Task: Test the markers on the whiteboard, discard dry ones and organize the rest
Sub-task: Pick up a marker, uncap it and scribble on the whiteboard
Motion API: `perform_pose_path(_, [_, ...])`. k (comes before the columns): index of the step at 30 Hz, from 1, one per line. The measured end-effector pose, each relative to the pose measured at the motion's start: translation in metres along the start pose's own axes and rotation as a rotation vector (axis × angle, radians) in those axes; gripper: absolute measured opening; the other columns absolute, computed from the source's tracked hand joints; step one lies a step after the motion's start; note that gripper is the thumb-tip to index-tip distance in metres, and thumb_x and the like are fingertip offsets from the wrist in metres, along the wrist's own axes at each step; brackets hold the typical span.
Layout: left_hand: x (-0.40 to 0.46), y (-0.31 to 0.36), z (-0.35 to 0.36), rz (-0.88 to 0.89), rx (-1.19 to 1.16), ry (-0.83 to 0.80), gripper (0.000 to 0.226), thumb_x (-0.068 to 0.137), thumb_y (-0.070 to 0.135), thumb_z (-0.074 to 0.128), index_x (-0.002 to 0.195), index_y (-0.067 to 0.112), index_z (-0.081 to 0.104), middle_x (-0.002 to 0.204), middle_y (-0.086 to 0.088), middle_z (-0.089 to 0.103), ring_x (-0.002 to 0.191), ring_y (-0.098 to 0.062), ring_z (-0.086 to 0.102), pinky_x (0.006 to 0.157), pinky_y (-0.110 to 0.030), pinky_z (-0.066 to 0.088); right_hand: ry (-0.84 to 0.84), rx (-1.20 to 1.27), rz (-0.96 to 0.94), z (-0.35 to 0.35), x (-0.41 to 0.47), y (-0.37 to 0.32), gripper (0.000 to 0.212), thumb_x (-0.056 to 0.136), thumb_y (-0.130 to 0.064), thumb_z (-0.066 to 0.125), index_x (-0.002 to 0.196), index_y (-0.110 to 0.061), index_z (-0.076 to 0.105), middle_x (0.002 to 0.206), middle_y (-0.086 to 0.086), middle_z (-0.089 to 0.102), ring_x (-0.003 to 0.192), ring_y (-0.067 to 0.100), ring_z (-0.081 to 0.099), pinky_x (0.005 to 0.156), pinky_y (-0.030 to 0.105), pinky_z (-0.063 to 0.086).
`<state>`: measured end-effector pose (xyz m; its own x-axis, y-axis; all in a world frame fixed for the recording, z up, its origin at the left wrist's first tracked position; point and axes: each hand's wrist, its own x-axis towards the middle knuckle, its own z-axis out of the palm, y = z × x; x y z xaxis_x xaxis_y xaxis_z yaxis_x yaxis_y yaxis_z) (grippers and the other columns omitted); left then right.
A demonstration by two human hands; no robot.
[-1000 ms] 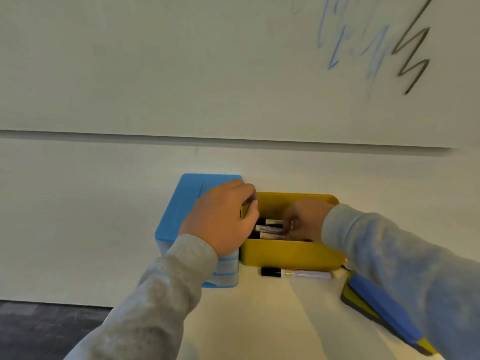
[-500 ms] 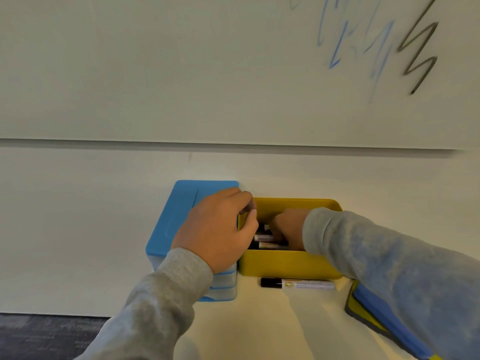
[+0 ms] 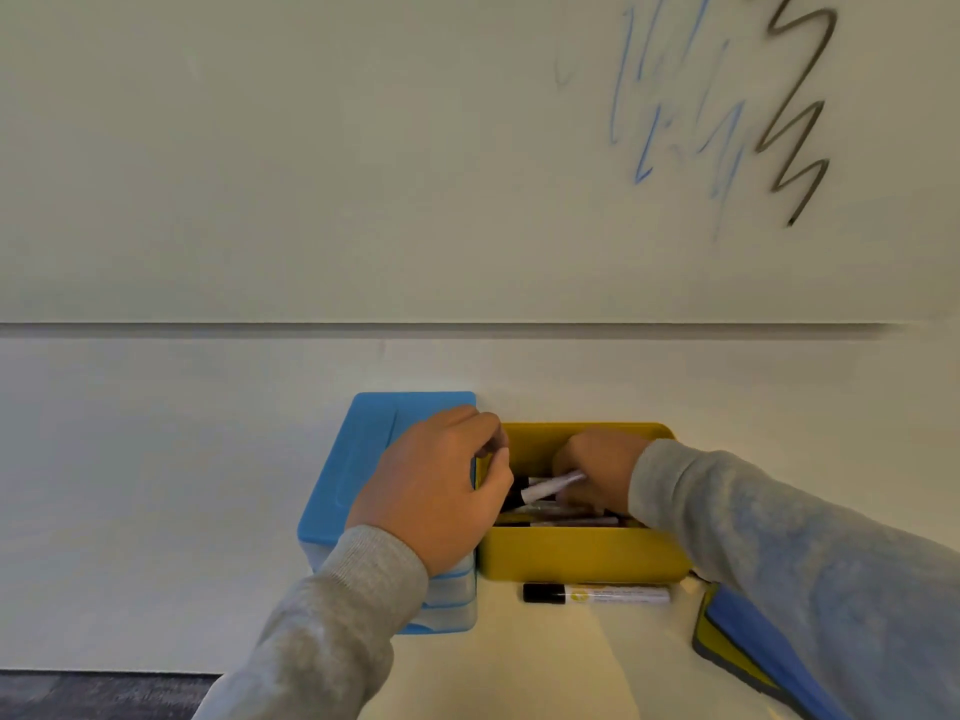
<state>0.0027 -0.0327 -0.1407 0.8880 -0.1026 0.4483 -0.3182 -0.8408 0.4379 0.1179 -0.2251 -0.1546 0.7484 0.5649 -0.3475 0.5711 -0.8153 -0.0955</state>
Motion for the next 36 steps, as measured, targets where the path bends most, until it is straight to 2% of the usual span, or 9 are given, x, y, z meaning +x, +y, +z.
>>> perform_pose_path(3, [0.0,0.0,-0.001,-0.009,-0.016,-0.004,0.02,0.09,0.048,0.042,0.091,0.036,0.059,0.087,0.019,0.058,0.085,0.0,0.058,0.073,-0.031,0.055,0.138,0.089,-0.002,-0.01,-0.011,0.003,0.026,0.097,-0.041,0.059,0.096,-0.018,0.07,0.09,0.005,0.068,0.082,0.024,0.064,0.074,0.035,0.051])
perform_pose_path(10, [-0.001,0.001,0.0,-0.003,-0.002,-0.011,0.006,0.094,0.039,0.053,0.096,0.037,0.058,0.09,0.019,0.058,0.088,0.001,0.057,0.077,-0.032,0.055,0.27,0.142,-0.082,-0.02,-0.044,0.005,0.015,0.1,-0.032,0.056,0.097,-0.022,0.066,0.085,0.0,0.065,0.079,0.019,0.061,0.075,0.034,0.049])
perform_pose_path(14, [-0.001,0.003,-0.002,0.047,0.041,0.032,0.033,0.093,0.054,0.049,0.122,0.041,0.05,0.114,0.027,0.047,0.105,0.001,0.051,0.089,-0.022,0.049,0.375,0.198,-0.162,-0.033,-0.074,0.007,0.015,0.1,-0.034,0.055,0.105,-0.028,0.067,0.089,-0.004,0.067,0.079,0.014,0.06,0.076,0.036,0.05])
perform_pose_path(17, [-0.001,0.009,-0.007,0.123,0.112,0.046,0.044,0.094,0.06,0.046,0.13,0.036,0.048,0.12,0.021,0.048,0.109,0.0,0.047,0.094,-0.021,0.041,0.453,0.202,-0.221,-0.042,-0.098,0.004,0.02,0.101,-0.032,0.054,0.117,-0.029,0.066,0.096,-0.007,0.066,0.084,0.011,0.059,0.079,0.033,0.049])
perform_pose_path(22, [0.007,0.031,-0.016,0.293,0.302,0.031,0.039,0.101,0.056,0.031,0.111,0.029,0.056,0.095,0.014,0.054,0.083,-0.005,0.042,0.077,-0.025,0.039,0.529,0.059,-0.308,-0.054,-0.122,0.0,0.016,0.102,-0.034,0.049,0.113,-0.031,0.06,0.096,-0.01,0.06,0.086,0.01,0.052,0.081,0.036,0.047])
perform_pose_path(26, [0.024,0.065,-0.046,0.424,0.431,0.005,0.029,0.103,0.053,0.023,0.087,0.034,0.038,0.078,0.016,0.039,0.068,-0.008,0.033,0.067,-0.026,0.027,0.59,-0.129,-0.274,-0.08,-0.138,0.004,0.015,0.104,-0.035,0.041,0.104,-0.028,0.054,0.091,-0.009,0.054,0.082,0.014,0.049,0.081,0.04,0.047])
perform_pose_path(29, [0.04,0.088,-0.076,0.492,0.486,-0.028,0.03,0.103,0.053,0.019,0.085,0.033,0.032,0.074,0.014,0.036,0.064,-0.011,0.033,0.065,-0.029,0.025,0.69,-0.295,-0.29,-0.104,-0.151,0.008,0.025,0.102,-0.045,0.029,0.096,-0.03,0.047,0.081,-0.009,0.053,0.071,0.017,0.05,0.067,0.039,0.047])
perform_pose_path(32, [0.052,0.106,-0.101,0.564,0.574,0.06,0.034,0.103,0.052,0.016,0.085,0.03,0.035,0.072,0.013,0.037,0.061,-0.011,0.034,0.062,-0.028,0.027,0.878,-0.453,-0.257,-0.129,-0.165,0.014,0.029,0.097,-0.053,0.025,0.083,-0.032,0.04,0.062,-0.008,0.048,0.051,0.015,0.045,0.047,0.031,0.038])
perform_pose_path(36, [0.064,0.123,-0.116,0.579,0.62,0.156,0.031,0.104,0.047,0.022,0.083,0.027,0.035,0.069,0.012,0.034,0.057,-0.012,0.032,0.059,-0.027,0.026,0.957,-0.436,-0.208,-0.157,-0.168,0.011,0.036,0.093,-0.056,0.028,0.07,-0.03,0.039,0.051,-0.006,0.041,0.044,0.011,0.036,0.046,0.029,0.031])
